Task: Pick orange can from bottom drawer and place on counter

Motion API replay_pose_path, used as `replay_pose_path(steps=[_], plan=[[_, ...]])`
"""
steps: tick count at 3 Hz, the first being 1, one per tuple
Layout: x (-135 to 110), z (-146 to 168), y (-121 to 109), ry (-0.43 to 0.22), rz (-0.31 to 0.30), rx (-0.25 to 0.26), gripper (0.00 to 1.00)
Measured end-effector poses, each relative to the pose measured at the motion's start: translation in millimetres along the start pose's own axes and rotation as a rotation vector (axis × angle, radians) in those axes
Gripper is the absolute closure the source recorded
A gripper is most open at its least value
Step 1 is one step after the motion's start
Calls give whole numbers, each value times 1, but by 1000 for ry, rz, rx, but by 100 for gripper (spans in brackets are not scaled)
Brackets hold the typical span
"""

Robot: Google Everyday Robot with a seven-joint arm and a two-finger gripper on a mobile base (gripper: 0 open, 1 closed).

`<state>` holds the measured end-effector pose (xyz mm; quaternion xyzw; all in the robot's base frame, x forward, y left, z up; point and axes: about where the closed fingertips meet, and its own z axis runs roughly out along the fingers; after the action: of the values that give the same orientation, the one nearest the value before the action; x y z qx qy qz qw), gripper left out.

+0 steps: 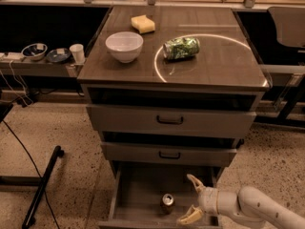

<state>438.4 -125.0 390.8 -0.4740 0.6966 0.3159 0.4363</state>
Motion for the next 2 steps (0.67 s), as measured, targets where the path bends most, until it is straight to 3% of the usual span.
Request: replay_pose_path(steps=[1, 2], plan=[[74, 35, -4, 34, 10, 28, 0], [102, 57, -4, 38, 8, 38, 0]])
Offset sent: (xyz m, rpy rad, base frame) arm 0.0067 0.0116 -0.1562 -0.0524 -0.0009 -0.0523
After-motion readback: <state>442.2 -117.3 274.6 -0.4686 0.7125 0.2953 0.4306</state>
